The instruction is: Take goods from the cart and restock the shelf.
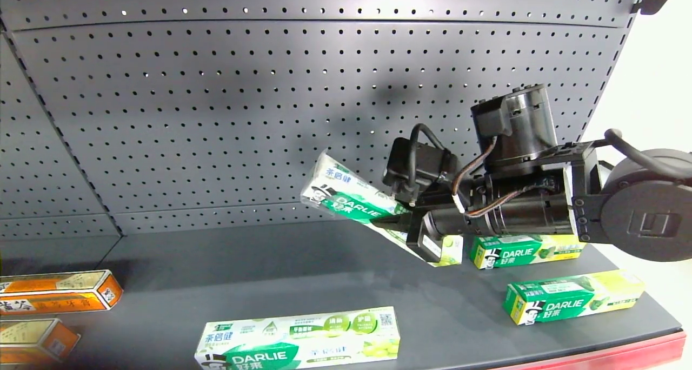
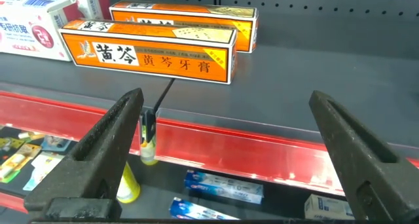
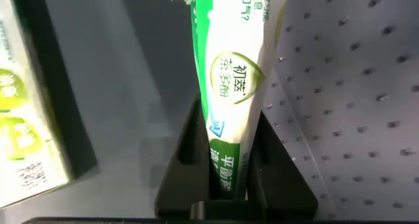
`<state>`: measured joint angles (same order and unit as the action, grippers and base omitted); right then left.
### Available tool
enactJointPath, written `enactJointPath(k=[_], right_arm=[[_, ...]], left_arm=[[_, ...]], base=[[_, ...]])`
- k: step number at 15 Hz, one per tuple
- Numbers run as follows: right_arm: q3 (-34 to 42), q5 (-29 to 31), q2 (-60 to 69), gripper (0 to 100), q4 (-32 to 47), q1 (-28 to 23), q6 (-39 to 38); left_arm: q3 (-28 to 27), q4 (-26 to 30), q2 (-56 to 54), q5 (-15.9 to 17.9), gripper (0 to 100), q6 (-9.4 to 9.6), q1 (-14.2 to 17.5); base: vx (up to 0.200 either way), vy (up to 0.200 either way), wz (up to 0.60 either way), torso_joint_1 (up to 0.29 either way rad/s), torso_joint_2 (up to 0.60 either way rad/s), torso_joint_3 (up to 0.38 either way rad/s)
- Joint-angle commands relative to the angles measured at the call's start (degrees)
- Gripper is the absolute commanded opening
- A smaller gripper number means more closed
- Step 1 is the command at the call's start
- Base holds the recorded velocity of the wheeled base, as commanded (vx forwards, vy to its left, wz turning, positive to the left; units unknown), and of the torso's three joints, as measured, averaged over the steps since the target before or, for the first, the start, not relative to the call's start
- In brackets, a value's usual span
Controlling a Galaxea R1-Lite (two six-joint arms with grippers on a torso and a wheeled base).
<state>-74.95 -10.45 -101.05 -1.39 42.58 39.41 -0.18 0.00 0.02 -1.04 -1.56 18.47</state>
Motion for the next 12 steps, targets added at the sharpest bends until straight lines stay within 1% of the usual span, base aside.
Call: enactJointPath(k=[1,2,4,12], right_arm=[[-1.60,0.08,-0.38,0,2.36,-0.04,0.23],[-1.60,0.08,-0.20,0,3.59,-0.04,0.40],[-1.87,0.08,-0.11,0,3.59,0.05,0.84],[-1.52,0.16,-0.73,0,3.76,0.66,1.02]], left_arm=[[0.01,0.00,-0.02,-0.02,100,-0.02,-0.01],[0.01,0.00,-0.02,-0.02,100,-0.02,-0.01],[0.01,0.00,-0.02,-0.02,100,-0.02,-0.01],[0.01,0.00,-0.02,-0.02,100,-0.02,-0.01]], base=[[0.000,0.000,0.00,0.000,0.00,0.000],[0.000,0.000,0.00,0.000,0.00,0.000],[0.000,0.000,0.00,0.000,0.00,0.000],[0.000,0.000,0.60,0.004,0.00,0.001]])
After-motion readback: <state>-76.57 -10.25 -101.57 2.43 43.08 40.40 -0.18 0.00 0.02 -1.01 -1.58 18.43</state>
